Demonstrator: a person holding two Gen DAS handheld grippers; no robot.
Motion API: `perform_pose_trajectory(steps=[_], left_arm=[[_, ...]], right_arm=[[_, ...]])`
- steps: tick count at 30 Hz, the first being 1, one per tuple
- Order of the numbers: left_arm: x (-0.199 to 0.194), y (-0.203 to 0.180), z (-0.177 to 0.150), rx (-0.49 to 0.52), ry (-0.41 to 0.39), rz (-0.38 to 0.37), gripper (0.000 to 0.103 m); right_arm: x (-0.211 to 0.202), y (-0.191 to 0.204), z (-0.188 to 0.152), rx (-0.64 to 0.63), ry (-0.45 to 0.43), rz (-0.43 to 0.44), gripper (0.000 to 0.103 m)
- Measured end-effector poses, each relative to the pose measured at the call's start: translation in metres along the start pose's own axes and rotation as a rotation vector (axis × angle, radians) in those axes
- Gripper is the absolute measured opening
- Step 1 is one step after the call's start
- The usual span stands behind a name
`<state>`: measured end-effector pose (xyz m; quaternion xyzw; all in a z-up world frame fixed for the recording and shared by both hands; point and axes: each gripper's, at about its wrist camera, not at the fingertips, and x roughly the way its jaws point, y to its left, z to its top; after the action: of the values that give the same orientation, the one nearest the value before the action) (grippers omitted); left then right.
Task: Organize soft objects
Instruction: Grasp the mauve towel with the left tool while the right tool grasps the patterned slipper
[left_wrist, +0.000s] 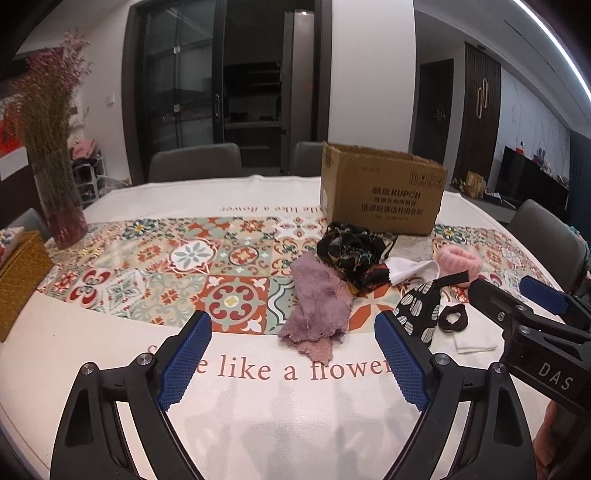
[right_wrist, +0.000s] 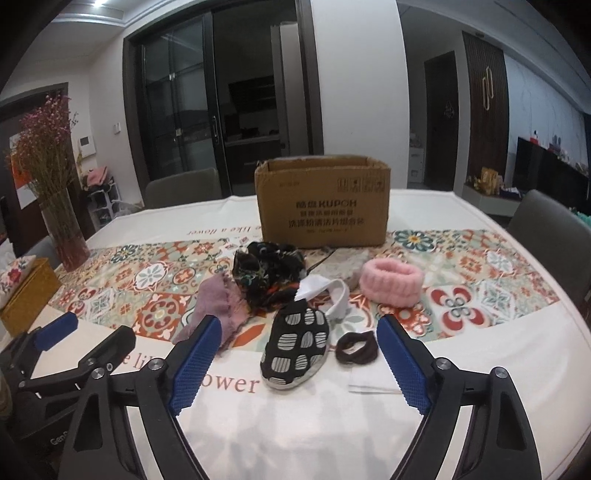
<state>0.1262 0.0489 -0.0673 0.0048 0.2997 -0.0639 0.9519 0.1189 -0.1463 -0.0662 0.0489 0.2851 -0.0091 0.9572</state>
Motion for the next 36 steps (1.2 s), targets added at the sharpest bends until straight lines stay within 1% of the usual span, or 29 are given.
perform_pose_trajectory(steps=[3,7,13,19,21,27,29,31,33,35,36], left_arm=[[0.022,0.003,0.002,0.002,0.047,-0.034,0.087],[0.051,0.002,0.003,0.023,0.107,-0.062,0.082],[0.089,-0.002,0.006,0.052,0.176,-0.103,0.081],[0.121,-0.011,0.005,0.070,0.246,-0.145,0.079],[0.131,-0.015,0.004,0.081,0.264,-0.141,0.079],[0.153,-0.026,0.000,0.124,0.305,-0.106,0.076],[0.159,-0.029,0.000,0.139,0.319,-0.090,0.072],[0.164,-0.030,-0.001,0.142,0.327,-0.079,0.066],[0.167,-0.032,-0.001,0.146,0.335,-0.072,0.062],[0.167,-0.034,-0.001,0.149,0.331,-0.078,0.051],[0.167,-0.034,-0.001,0.149,0.331,-0.082,0.041]], right_arm=[[0.020,0.003,-0.002,0.006,0.042,0.010,0.081],[0.038,0.004,-0.004,0.010,0.069,0.010,0.080],[0.066,0.000,-0.003,0.037,0.122,0.009,0.075],[0.085,-0.003,-0.005,0.049,0.153,0.009,0.070],[0.090,-0.006,-0.006,0.061,0.168,0.014,0.067],[0.102,-0.014,-0.009,0.083,0.207,0.016,0.065],[0.105,-0.015,-0.009,0.084,0.219,0.019,0.064],[0.107,-0.013,-0.010,0.077,0.226,0.023,0.062],[0.108,-0.013,-0.010,0.073,0.231,0.029,0.058],[0.109,-0.013,-0.010,0.070,0.238,0.043,0.053],[0.109,-0.013,-0.010,0.069,0.242,0.052,0.049]])
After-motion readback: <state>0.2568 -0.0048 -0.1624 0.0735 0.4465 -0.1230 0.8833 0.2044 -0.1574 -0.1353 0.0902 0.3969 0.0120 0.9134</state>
